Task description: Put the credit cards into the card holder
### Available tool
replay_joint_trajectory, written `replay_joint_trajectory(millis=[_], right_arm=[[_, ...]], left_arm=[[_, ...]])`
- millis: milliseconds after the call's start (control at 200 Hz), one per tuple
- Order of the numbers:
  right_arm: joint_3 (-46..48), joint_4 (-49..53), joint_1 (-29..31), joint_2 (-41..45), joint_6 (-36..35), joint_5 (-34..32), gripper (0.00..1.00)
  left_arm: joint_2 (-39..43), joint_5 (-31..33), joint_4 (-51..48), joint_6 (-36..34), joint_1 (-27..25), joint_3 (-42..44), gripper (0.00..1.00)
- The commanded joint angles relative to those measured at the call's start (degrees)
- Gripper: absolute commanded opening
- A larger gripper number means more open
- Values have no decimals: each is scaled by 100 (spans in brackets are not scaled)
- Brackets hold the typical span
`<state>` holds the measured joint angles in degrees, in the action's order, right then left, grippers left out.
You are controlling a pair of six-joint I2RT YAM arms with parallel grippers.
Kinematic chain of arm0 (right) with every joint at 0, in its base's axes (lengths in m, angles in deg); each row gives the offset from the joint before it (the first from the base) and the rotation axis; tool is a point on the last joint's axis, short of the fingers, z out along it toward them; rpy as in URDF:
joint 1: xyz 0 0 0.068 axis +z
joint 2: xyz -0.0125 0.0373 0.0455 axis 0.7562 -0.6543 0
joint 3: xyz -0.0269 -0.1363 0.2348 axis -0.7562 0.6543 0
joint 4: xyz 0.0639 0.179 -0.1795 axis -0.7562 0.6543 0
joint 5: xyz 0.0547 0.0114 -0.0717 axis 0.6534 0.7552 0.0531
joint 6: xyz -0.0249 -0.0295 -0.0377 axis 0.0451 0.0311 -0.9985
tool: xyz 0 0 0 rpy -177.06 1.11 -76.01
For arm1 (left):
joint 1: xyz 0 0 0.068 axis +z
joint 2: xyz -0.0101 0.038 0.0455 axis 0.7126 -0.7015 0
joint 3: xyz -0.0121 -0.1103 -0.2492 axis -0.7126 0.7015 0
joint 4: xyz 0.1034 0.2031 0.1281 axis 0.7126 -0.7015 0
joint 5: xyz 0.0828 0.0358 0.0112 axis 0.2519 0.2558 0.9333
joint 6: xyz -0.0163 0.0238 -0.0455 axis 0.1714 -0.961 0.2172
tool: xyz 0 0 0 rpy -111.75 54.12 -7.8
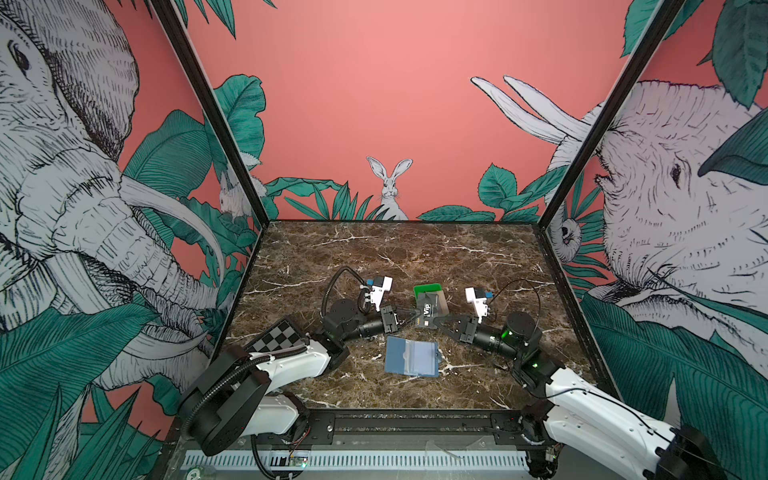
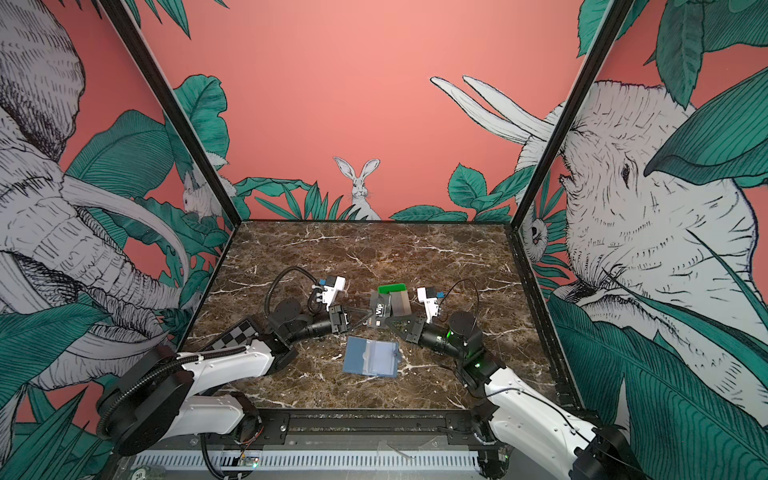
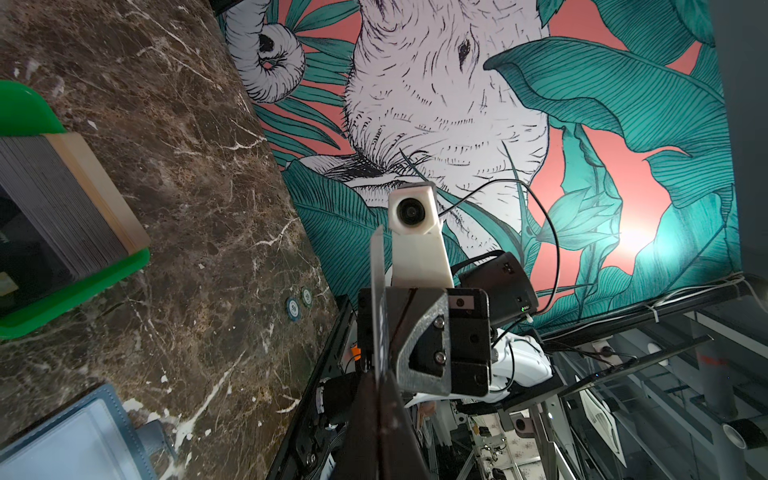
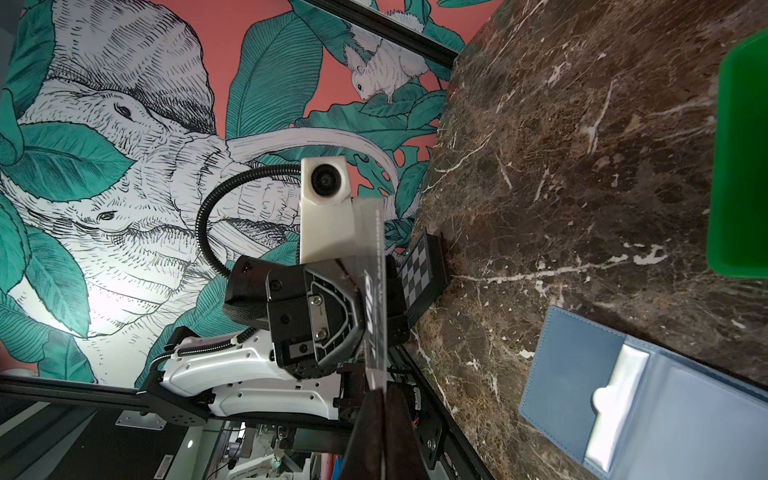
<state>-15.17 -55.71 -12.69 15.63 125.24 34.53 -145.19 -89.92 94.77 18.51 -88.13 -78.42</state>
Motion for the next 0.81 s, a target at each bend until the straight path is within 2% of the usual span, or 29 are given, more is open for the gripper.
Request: replay_joint_trajectory(millis=[0, 60, 160, 245, 375, 505, 635, 800], right_arm=[[-16, 67, 44, 124, -68, -154, 25], [-32, 308, 47, 234, -140, -254, 34], [-50, 878, 46, 479, -320, -436, 42], [-127, 1600, 63, 696, -544, -688, 44], [-456, 3407, 226, 924, -1095, -1426, 45], [-572, 4266, 489, 877, -1291, -2089, 45], [-651, 4651, 821, 534, -1388, -2677, 45], [-582, 4320, 1202, -203, -1309, -2996, 43]], left_arm=[[131, 88, -329, -232, -12, -117, 0], [155, 141, -401, -279, -5, -63, 0], [249, 193, -651, -381, 46, -16, 0], [358, 217, -1019, -520, 98, 23, 0], [673, 221, -1784, -873, 119, 45, 0], [1001, 453, -2405, -1051, 110, 174, 0], [1266, 604, -2874, -1225, 67, 386, 0], [1647, 966, -3411, -1430, 15, 612, 0]])
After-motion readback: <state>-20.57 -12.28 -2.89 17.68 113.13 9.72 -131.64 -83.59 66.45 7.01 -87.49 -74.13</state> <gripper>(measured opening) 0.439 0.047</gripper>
